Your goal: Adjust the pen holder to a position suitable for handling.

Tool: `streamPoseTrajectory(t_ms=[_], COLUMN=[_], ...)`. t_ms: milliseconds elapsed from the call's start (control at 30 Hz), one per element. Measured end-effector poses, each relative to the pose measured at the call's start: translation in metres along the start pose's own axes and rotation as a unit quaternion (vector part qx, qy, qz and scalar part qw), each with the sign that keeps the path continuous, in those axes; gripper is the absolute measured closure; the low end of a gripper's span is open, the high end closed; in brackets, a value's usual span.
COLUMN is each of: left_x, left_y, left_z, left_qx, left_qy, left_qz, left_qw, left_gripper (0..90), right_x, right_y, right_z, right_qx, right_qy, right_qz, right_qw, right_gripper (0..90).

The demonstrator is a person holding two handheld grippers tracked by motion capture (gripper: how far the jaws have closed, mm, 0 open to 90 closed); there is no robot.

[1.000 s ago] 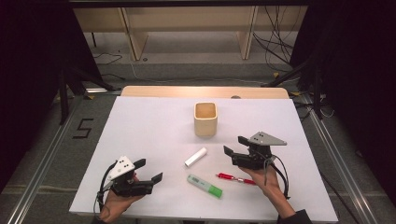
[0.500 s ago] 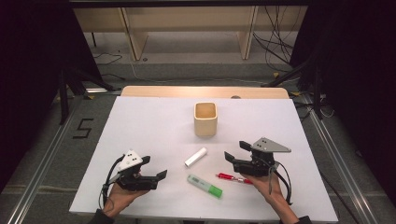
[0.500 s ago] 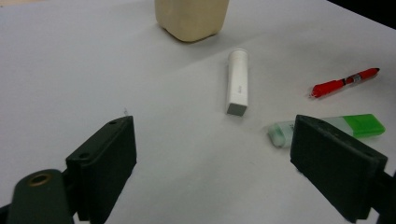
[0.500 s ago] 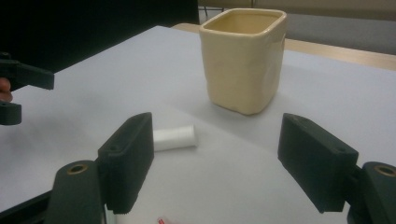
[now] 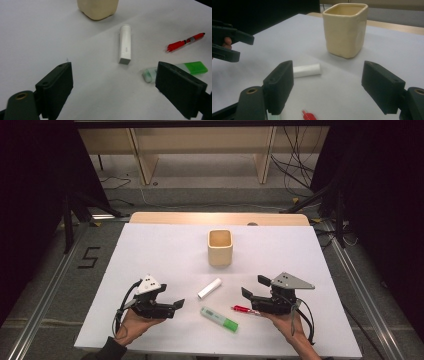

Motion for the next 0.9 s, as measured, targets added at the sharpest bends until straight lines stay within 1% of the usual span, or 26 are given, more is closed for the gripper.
streamPoseTrajectory(t_ms=[100,233,267,367,600,833,867,900], left_x=[0.001,0.002,0.003,0.004,0.007,0.008,0.009,0.009], left_y=[0.0,0.001,0.002,0.003,0.006,0.008,0.009,0.009], left_z=[-0.005,-0.01,-0.012,-0.015,-0.023,-0.028,-0.03,-0.03], left_qx=[-0.016,-0.025,-0.033,-0.036,-0.057,-0.069,-0.075,-0.075], left_qy=[-0.003,-0.004,-0.005,-0.006,-0.011,-0.012,-0.013,-0.013], left_qz=[-0.004,-0.008,-0.011,-0.014,-0.022,-0.025,-0.029,-0.029], left_qw=[0.9999,0.9996,0.9994,0.9992,0.9981,0.9972,0.9967,0.9967], left_gripper=[14.2,14.3,14.3,14.6,14.9,15.1,15.2,15.2], right_x=[-0.001,-0.003,-0.003,-0.004,-0.005,-0.006,-0.006,-0.006], right_y=[-0.001,-0.002,-0.003,-0.004,-0.008,-0.01,-0.011,-0.012], right_z=[0.003,0.006,0.007,0.008,0.01,0.013,0.013,0.013], right_qx=[0.001,0.002,0.003,0.002,0.0,-0.001,-0.001,-0.001], right_qy=[0.002,0.004,0.004,0.005,0.007,0.006,0.006,0.007], right_qz=[-0.003,-0.003,-0.002,-0.003,-0.003,-0.006,-0.007,-0.004], right_qw=[1.0,1.0,1.0,1.0,1.0,1.0,1.0,1.0], right_gripper=[26.1,26.0,26.0,26.1,25.9,25.9,25.9,25.9])
Point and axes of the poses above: each handheld gripper's, and its own axes: z roughly backward along the jaws, y roughly out of its top, x roughly to its right, the point moved 10 cm from there along -z, roughly forward along the jaws, and after that the axes turned 5 degrees about x, right-handed, at the moved point
